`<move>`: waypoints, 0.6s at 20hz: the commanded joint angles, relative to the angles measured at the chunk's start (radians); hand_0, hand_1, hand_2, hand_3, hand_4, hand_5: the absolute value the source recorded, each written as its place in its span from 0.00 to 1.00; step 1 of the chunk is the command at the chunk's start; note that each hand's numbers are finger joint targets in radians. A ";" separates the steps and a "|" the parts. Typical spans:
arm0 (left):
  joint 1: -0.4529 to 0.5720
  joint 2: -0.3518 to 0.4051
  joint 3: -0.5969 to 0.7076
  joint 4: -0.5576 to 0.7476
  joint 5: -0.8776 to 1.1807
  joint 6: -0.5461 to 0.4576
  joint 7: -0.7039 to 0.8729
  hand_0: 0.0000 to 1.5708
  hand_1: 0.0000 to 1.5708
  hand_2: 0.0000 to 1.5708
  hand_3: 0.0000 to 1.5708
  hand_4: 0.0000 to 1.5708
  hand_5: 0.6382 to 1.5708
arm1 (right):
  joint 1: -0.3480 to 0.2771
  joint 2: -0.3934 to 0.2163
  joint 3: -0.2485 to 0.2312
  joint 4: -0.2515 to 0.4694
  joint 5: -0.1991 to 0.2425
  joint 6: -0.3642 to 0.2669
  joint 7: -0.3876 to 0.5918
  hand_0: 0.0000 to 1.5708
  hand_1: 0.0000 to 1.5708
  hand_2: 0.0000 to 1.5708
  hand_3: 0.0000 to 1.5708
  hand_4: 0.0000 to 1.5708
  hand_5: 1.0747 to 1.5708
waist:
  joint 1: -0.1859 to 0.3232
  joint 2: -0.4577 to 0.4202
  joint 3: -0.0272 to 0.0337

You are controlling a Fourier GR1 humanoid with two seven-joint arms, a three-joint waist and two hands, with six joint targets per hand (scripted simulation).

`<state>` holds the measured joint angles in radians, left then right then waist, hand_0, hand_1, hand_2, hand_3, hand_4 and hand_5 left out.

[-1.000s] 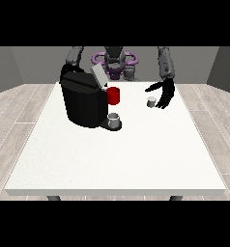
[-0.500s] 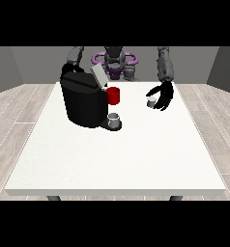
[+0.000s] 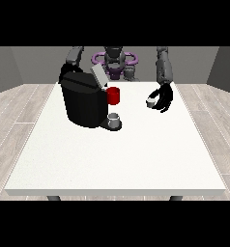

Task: Insert the coffee pod into the coffee machine and close the lid

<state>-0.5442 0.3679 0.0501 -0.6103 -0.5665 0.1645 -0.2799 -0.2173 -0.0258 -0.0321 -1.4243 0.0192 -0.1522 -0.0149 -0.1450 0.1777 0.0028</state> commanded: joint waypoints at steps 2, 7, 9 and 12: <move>-0.030 0.015 -0.052 0.014 -0.074 -0.034 0.050 0.57 0.57 0.64 0.49 0.20 1.00 | 0.004 0.011 -0.030 0.075 -0.015 -0.006 -0.081 0.00 0.00 0.00 0.00 0.31 1.00 | 0.018 -0.010 -0.0025; -0.041 0.029 -0.034 0.038 -0.084 -0.042 -0.018 0.78 0.78 0.86 0.83 0.30 1.00 | -0.005 -0.001 -0.035 0.052 -0.029 -0.008 -0.015 0.00 0.00 0.00 0.00 0.34 1.00 | 0.024 -0.036 -0.0029; -0.051 0.019 -0.017 0.045 -0.067 -0.038 -0.068 0.84 0.84 0.91 0.90 0.35 1.00 | 0.014 0.000 -0.022 0.045 -0.033 0.012 -0.027 0.00 0.00 0.00 0.00 0.27 1.00 | 0.010 -0.022 -0.0031; -0.062 0.038 -0.007 0.009 -0.029 -0.118 -0.118 0.94 0.94 0.94 0.90 0.40 1.00 | 0.056 -0.016 -0.038 0.068 -0.045 0.032 -0.044 0.00 0.00 0.00 0.00 0.25 1.00 | 0.015 -0.066 -0.0030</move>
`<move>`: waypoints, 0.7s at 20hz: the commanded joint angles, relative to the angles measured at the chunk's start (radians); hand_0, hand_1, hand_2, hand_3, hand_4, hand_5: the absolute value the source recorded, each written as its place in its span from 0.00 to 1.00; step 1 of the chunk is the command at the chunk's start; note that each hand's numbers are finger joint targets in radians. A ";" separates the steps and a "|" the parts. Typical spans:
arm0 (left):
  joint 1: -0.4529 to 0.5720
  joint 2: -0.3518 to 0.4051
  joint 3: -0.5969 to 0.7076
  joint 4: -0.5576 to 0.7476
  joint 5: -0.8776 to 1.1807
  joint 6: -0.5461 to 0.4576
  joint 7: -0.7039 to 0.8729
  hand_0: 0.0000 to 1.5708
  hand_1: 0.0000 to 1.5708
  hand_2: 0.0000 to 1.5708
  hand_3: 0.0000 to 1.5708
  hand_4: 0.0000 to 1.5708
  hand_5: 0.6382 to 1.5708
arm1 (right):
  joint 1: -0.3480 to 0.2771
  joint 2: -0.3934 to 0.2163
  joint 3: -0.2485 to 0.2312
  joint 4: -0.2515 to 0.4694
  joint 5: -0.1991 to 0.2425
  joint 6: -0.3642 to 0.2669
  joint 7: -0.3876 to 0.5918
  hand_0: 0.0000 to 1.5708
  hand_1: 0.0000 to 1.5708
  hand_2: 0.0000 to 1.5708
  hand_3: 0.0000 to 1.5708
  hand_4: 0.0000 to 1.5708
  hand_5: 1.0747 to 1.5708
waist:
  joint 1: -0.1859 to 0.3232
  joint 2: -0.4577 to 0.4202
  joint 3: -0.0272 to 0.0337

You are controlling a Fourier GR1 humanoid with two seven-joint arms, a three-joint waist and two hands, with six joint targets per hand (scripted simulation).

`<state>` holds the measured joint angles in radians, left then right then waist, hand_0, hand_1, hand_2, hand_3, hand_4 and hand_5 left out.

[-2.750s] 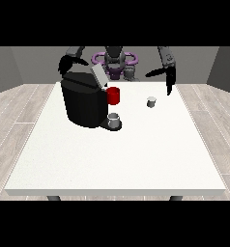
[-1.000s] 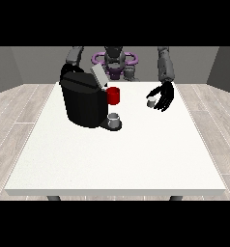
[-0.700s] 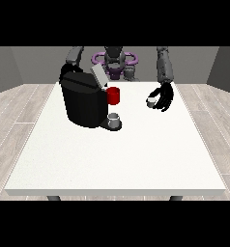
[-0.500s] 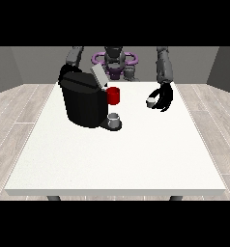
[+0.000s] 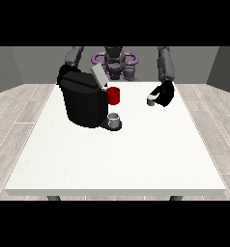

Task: Insert the coffee pod into the coffee machine and close the lid

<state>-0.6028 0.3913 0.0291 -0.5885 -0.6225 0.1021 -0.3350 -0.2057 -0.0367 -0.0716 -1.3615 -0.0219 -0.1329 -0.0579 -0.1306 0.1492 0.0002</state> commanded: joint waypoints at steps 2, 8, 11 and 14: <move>-0.064 -0.026 -0.020 -0.051 -0.001 -0.072 0.015 0.89 0.89 0.91 0.87 0.38 1.00 | -0.017 -0.024 -0.030 0.052 -0.021 0.015 0.021 0.00 0.00 0.00 0.00 0.27 1.00 | 0.012 -0.060 0.0000; -0.135 -0.007 -0.009 -0.103 0.008 -0.164 0.039 0.80 0.80 0.84 0.83 0.34 1.00 | -0.016 0.002 -0.027 0.105 -0.016 -0.011 0.001 0.00 0.00 0.00 0.00 0.32 1.00 | 0.019 -0.069 -0.0001; -0.233 0.011 0.011 -0.102 0.014 -0.185 0.058 0.79 0.79 0.84 0.82 0.36 1.00 | -0.078 0.029 0.008 0.099 0.020 -0.047 -0.012 0.00 0.00 0.00 0.00 0.31 1.00 | -0.008 -0.012 -0.0002; -0.234 0.032 0.029 -0.087 0.005 -0.184 0.059 0.79 0.79 0.84 0.82 0.36 1.00 | -0.048 0.009 0.017 0.074 -0.006 0.016 -0.018 0.00 0.00 0.00 0.00 0.28 1.00 | -0.040 -0.010 -0.0003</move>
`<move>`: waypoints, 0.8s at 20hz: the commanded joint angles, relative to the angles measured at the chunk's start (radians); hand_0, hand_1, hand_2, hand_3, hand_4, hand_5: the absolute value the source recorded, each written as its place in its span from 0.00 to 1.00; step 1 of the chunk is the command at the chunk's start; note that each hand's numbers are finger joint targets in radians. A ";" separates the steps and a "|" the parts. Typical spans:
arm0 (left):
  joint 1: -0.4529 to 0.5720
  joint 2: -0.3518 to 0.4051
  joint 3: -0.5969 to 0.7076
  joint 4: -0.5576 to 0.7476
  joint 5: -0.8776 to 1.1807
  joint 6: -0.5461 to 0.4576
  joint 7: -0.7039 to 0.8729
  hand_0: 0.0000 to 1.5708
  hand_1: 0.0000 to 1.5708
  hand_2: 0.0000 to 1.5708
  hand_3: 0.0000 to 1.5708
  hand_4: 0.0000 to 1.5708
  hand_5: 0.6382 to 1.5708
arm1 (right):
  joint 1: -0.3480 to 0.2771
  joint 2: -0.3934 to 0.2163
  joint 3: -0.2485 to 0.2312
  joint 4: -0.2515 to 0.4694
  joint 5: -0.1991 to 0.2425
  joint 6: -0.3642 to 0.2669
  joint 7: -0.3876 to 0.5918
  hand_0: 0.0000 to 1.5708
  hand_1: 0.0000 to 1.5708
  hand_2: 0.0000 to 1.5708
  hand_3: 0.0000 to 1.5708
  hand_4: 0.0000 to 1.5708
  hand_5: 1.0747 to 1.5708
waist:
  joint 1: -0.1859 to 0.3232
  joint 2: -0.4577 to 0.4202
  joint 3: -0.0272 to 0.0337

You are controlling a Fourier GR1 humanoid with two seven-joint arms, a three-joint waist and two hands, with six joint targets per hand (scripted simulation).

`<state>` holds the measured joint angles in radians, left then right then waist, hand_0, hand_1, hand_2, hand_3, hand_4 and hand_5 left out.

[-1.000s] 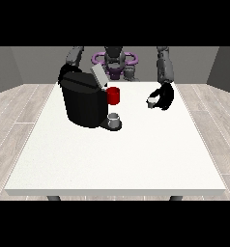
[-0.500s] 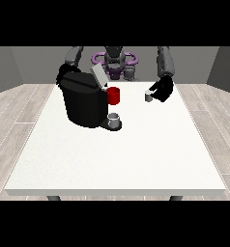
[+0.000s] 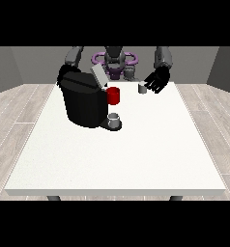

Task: Insert the coffee pod into the coffee machine and close the lid

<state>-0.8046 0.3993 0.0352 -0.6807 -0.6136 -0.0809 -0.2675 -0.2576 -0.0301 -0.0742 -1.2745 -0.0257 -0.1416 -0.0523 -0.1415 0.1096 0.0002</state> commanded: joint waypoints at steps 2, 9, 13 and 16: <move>-0.096 0.031 0.035 0.011 0.005 -0.043 0.065 0.79 0.79 0.84 0.82 0.36 1.00 | -0.030 0.009 0.036 -0.039 0.012 0.001 0.049 0.00 0.00 0.00 0.00 0.29 1.00 | -0.049 -0.004 -0.0003; -0.203 0.099 0.086 0.017 0.003 -0.025 0.060 0.68 0.68 0.78 0.78 0.33 1.00 | -0.019 0.029 0.076 -0.076 0.002 0.018 -0.026 0.00 0.00 0.00 0.00 0.32 1.00 | -0.118 0.076 -0.0003; -0.226 0.042 0.091 0.011 0.022 -0.051 0.123 0.77 0.77 0.80 0.76 0.32 1.00 | -0.010 0.020 0.065 -0.073 -0.001 0.031 0.005 0.00 0.00 0.00 0.00 0.32 1.00 | -0.114 0.031 -0.0001; -0.275 0.082 0.113 0.037 0.029 -0.081 0.140 0.80 0.80 0.82 0.78 0.30 1.00 | 0.008 0.020 0.103 -0.108 0.023 0.033 0.007 0.00 0.00 0.00 0.00 0.31 1.00 | -0.164 0.046 -0.0003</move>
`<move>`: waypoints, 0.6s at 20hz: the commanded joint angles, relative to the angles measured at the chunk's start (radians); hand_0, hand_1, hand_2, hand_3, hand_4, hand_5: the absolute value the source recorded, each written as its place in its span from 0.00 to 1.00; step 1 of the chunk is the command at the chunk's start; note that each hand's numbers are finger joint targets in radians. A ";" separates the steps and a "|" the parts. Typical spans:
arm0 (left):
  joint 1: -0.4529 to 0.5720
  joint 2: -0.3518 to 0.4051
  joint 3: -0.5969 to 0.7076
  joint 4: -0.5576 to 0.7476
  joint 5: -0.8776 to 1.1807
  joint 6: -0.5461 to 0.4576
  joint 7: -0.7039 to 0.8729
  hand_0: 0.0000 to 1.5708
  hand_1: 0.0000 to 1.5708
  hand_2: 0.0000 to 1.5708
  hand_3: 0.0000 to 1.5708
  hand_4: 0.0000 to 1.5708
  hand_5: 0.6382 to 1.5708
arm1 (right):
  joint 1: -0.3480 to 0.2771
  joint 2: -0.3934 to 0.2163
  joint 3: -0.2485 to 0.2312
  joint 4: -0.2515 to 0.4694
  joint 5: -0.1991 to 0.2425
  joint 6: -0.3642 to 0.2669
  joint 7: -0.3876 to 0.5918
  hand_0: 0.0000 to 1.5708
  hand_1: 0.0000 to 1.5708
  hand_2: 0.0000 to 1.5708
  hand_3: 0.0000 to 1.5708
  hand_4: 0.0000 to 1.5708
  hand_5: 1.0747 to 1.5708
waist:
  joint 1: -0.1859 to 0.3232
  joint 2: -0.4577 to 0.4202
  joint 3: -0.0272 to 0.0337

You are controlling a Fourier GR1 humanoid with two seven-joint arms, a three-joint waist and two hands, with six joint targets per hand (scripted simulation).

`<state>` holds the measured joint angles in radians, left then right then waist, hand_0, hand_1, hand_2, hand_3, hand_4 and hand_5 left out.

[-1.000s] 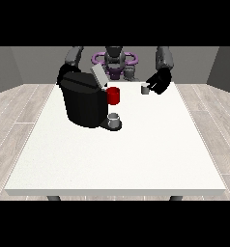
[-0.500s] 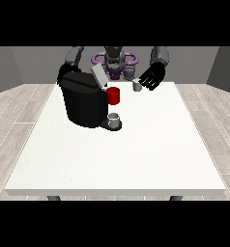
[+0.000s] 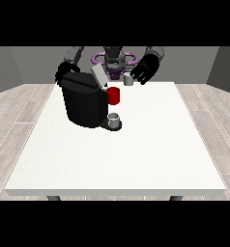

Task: Insert the coffee pod into the coffee machine and close the lid

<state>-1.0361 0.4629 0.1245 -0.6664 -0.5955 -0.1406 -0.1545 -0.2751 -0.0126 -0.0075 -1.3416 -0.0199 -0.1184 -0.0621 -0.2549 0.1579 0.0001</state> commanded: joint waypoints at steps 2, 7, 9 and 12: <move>-0.076 0.067 0.035 0.029 0.004 -0.021 -0.009 0.80 0.80 0.84 0.80 0.31 1.00 | -0.012 -0.006 0.031 -0.062 0.020 0.002 0.018 0.00 0.00 0.00 0.00 0.31 1.00 | -0.058 0.055 -0.0002; -0.105 -0.012 -0.011 0.001 -0.028 -0.008 0.049 0.80 0.80 0.84 0.79 0.32 1.00 | -0.070 -0.018 -0.029 -0.010 0.007 -0.032 0.045 0.00 0.00 0.00 0.00 0.33 1.00 | -0.018 0.047 0.0003; -0.113 -0.007 0.016 0.031 -0.025 0.035 0.063 0.80 0.80 0.83 0.79 0.31 1.00 | -0.047 0.003 0.029 -0.079 0.026 -0.024 0.067 0.00 0.00 0.00 0.00 0.35 1.00 | -0.072 0.051 0.0000; -0.086 -0.014 0.001 0.034 -0.036 0.031 0.032 0.83 0.83 0.85 0.79 0.31 1.00 | -0.019 -0.003 0.023 -0.088 0.038 -0.037 0.054 0.00 0.00 0.00 0.00 0.33 1.00 | -0.064 0.048 -0.0001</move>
<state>-1.1438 0.4727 0.1366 -0.6415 -0.6156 -0.1347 -0.1183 -0.3252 -0.0275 -0.0034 -1.3979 0.0021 -0.1404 -0.0193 -0.3077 0.2221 0.0002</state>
